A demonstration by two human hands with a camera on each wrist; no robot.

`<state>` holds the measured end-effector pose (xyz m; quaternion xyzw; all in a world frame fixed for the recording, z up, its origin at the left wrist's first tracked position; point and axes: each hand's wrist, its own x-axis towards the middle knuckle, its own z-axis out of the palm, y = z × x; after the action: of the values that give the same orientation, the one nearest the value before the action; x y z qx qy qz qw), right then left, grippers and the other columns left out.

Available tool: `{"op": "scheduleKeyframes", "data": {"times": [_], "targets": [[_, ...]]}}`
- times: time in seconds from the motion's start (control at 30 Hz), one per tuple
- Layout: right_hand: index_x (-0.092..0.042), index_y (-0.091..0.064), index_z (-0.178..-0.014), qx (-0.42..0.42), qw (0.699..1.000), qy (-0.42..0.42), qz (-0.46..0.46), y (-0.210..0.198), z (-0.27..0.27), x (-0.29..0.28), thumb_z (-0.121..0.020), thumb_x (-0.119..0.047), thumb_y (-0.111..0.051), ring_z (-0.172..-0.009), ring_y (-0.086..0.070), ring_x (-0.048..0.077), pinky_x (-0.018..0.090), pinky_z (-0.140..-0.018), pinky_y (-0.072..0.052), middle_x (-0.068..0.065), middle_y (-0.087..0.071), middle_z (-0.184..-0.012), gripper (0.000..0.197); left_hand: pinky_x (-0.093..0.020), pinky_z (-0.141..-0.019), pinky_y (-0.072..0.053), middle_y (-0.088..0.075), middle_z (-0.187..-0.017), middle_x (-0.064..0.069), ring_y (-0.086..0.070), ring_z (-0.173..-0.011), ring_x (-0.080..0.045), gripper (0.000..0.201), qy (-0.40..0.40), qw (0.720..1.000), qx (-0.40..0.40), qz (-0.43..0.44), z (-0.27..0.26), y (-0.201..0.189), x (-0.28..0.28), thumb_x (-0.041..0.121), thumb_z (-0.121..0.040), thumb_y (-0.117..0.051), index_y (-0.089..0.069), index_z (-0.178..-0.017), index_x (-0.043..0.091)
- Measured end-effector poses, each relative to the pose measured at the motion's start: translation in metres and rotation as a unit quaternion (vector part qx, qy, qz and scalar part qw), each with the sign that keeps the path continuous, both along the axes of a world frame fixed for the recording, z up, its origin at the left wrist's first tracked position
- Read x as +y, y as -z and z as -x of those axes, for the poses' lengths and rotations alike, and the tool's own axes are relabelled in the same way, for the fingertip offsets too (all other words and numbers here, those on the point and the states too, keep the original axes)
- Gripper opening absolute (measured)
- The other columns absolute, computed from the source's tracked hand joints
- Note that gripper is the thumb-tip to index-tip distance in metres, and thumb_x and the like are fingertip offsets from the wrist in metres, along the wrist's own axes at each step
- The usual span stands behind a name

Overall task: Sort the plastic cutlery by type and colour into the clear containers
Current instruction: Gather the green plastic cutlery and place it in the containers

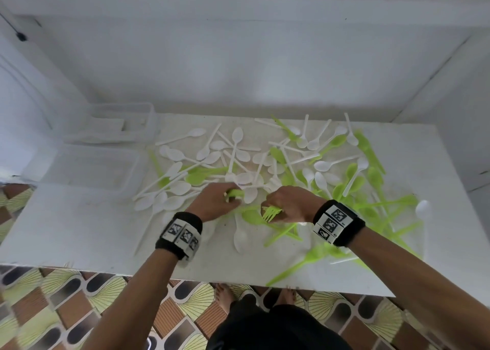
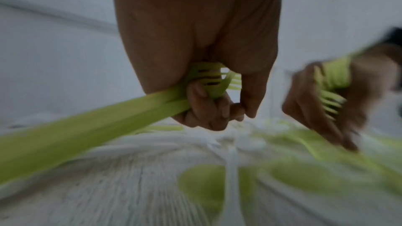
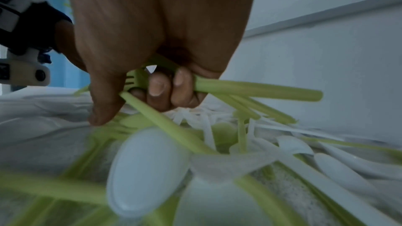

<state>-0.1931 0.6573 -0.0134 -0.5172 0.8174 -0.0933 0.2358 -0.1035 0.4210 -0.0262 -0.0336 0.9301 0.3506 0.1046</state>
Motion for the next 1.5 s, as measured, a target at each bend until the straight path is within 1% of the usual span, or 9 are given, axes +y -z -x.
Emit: {"op": "scheduleKeyframes", "data": {"times": [0.13, 0.4, 0.57, 0.77, 0.9, 1.0, 1.23, 1.33, 1.5], "targets": [[-0.029, -0.074, -0.098, -0.031, 0.993, 0.01, 0.115, -0.014, 0.004, -0.009, -0.088, -0.034, -0.076, -0.074, -0.059, 0.008, 0.03, -0.064, -0.043, -0.014, -0.062, -0.085, 0.012, -0.015, -0.078, -0.048, -0.072, -0.099, 0.014, -0.065, -0.091, -0.001, 0.011, -0.109, 0.985, 0.012, -0.134, 0.004, -0.028, -0.029, 0.021, -0.094, -0.067, -0.074, -0.102, 0.022], [-0.017, -0.07, -0.104, -0.033, 0.933, 0.117, 0.339, -0.057, 0.013, -0.036, -0.091, -0.031, -0.076, -0.088, -0.067, 0.014, 0.027, -0.079, -0.051, -0.008, -0.065, -0.102, 0.019, -0.008, -0.056, -0.04, -0.063, -0.08, 0.008, -0.055, -0.062, 0.006, 0.015, -0.122, 0.975, -0.015, -0.187, -0.004, -0.045, -0.045, 0.019, -0.098, -0.06, -0.07, -0.109, 0.021], [-0.009, -0.05, -0.116, -0.049, 0.925, 0.185, 0.328, -0.054, 0.032, -0.036, -0.103, -0.019, -0.058, -0.062, -0.06, 0.002, 0.021, -0.062, -0.046, -0.011, -0.07, -0.082, 0.018, -0.011, -0.055, -0.038, -0.055, -0.072, 0.013, -0.048, -0.059, 0.001, 0.014, -0.103, 0.967, -0.014, -0.234, -0.003, -0.049, -0.027, 0.022, -0.101, -0.056, -0.069, -0.105, 0.018], [-0.009, -0.05, -0.12, -0.105, 0.889, 0.373, 0.245, -0.025, 0.045, -0.022, -0.103, -0.035, -0.056, -0.071, -0.06, 0.019, 0.032, -0.07, -0.047, 0.002, -0.066, -0.087, 0.032, -0.012, -0.051, -0.038, -0.057, -0.064, 0.02, -0.05, -0.056, 0.001, 0.024, -0.106, 0.972, -0.026, -0.208, 0.009, -0.047, 0.005, 0.033, -0.102, -0.055, -0.065, -0.096, 0.012], [-0.017, -0.05, -0.105, -0.253, 0.802, 0.457, 0.29, -0.015, 0.035, -0.012, -0.104, -0.031, -0.054, -0.054, -0.05, 0.02, 0.026, -0.046, -0.041, 0.004, -0.055, -0.073, 0.014, -0.016, -0.041, -0.029, -0.05, -0.066, 0.001, -0.039, -0.046, -0.007, 0.014, -0.149, 0.951, -0.028, -0.27, 0.02, -0.051, 0.028, 0.022, -0.102, -0.053, -0.055, -0.11, 0.01], [-0.016, -0.055, -0.109, -0.375, 0.744, 0.445, 0.328, -0.028, 0.013, -0.017, -0.102, -0.026, -0.06, -0.044, -0.038, 0.01, 0.02, -0.036, -0.028, 0.001, -0.045, -0.064, 0.013, -0.022, -0.043, -0.025, -0.051, -0.082, -0.008, -0.036, -0.049, -0.014, 0.034, -0.164, 0.933, -0.098, -0.305, 0.027, -0.056, 0.042, 0.007, -0.091, -0.046, -0.043, -0.123, 0.017], [-0.009, -0.064, -0.09, -0.394, 0.755, 0.391, 0.349, -0.04, 0.007, -0.021, -0.098, -0.037, -0.064, -0.051, -0.038, 0.018, 0.023, -0.046, -0.027, 0.002, -0.049, -0.067, 0.03, -0.018, -0.041, -0.018, -0.047, -0.083, -0.009, -0.032, -0.048, -0.014, 0.04, -0.212, 0.849, -0.173, -0.452, 0.034, -0.059, 0.057, -0.002, -0.081, -0.029, -0.032, -0.114, 0.02], [-0.021, -0.06, -0.074, -0.359, 0.771, 0.391, 0.352, -0.033, 0.005, -0.021, -0.092, -0.037, -0.073, -0.055, -0.041, 0.021, 0.024, -0.046, -0.03, 0.003, -0.053, -0.061, 0.027, -0.023, -0.044, -0.025, -0.046, -0.091, -0.016, -0.041, -0.053, -0.02, 0.052, -0.216, 0.838, -0.158, -0.476, 0.03, -0.058, 0.057, -0.01, -0.075, -0.019, -0.032, -0.117, 0.017], [-0.021, -0.062, -0.076, -0.272, 0.712, 0.491, 0.422, -0.025, 0.02, -0.017, -0.088, -0.041, -0.077, -0.05, -0.047, 0.016, 0.027, -0.047, -0.037, -0.003, -0.052, -0.057, 0.027, -0.036, -0.054, -0.053, -0.054, -0.089, -0.02, -0.059, -0.061, -0.029, 0.038, -0.224, 0.866, -0.121, -0.43, 0.024, -0.048, 0.052, -0.016, -0.085, -0.021, -0.042, -0.107, 0.007]]}}
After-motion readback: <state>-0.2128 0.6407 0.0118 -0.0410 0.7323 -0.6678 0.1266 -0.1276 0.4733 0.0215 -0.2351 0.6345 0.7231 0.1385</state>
